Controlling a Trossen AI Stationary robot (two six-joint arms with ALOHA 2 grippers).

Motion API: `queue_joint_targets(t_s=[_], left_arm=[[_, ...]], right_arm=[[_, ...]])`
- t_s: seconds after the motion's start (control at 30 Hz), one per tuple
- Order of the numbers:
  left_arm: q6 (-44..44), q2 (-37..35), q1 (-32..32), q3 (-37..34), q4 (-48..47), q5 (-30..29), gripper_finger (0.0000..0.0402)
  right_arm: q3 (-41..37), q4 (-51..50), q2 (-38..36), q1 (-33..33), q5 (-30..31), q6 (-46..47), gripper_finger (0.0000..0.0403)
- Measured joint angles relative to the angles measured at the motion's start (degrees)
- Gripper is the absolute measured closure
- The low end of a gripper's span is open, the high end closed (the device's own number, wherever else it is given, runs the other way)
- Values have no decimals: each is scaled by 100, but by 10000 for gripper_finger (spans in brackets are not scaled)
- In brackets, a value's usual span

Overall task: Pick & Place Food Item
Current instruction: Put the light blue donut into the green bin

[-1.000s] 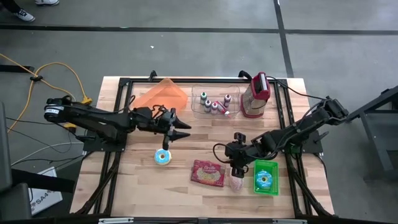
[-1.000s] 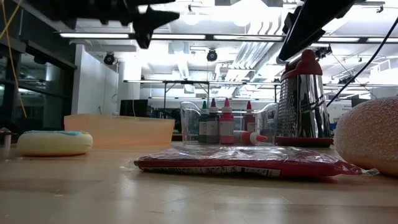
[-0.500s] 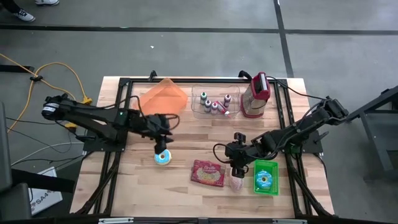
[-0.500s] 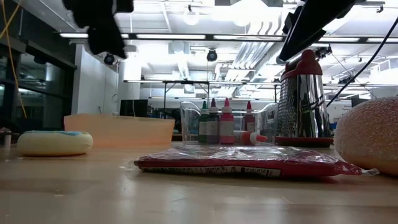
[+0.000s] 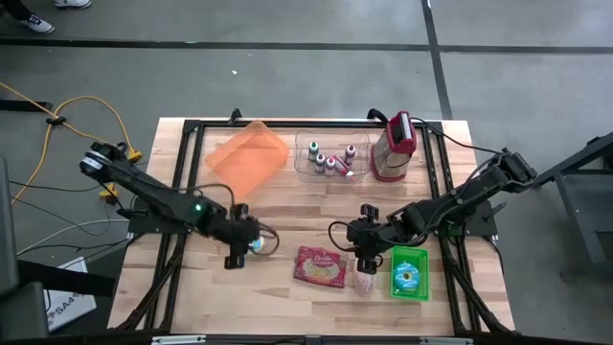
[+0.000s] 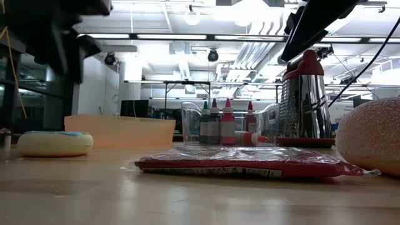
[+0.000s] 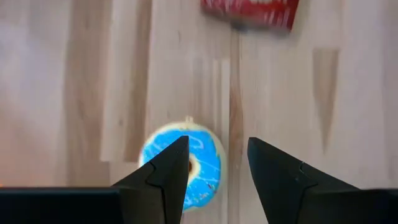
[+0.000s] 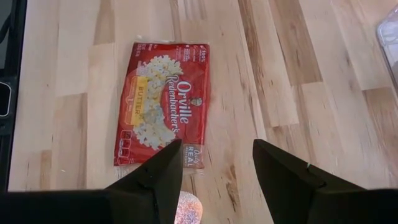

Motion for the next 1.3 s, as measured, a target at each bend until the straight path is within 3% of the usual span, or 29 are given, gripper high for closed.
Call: queue_joint_targets(t_s=[0.43, 1.3], left_arm=[[-875, 1071, -218, -4, -14, -39, 243], [-1583, 1826, -241, -2, 16, 13, 243]], right_arm=[[0, 15, 0, 0, -2, 58, 220], [-2, 37, 0, 0, -4, 55, 220]])
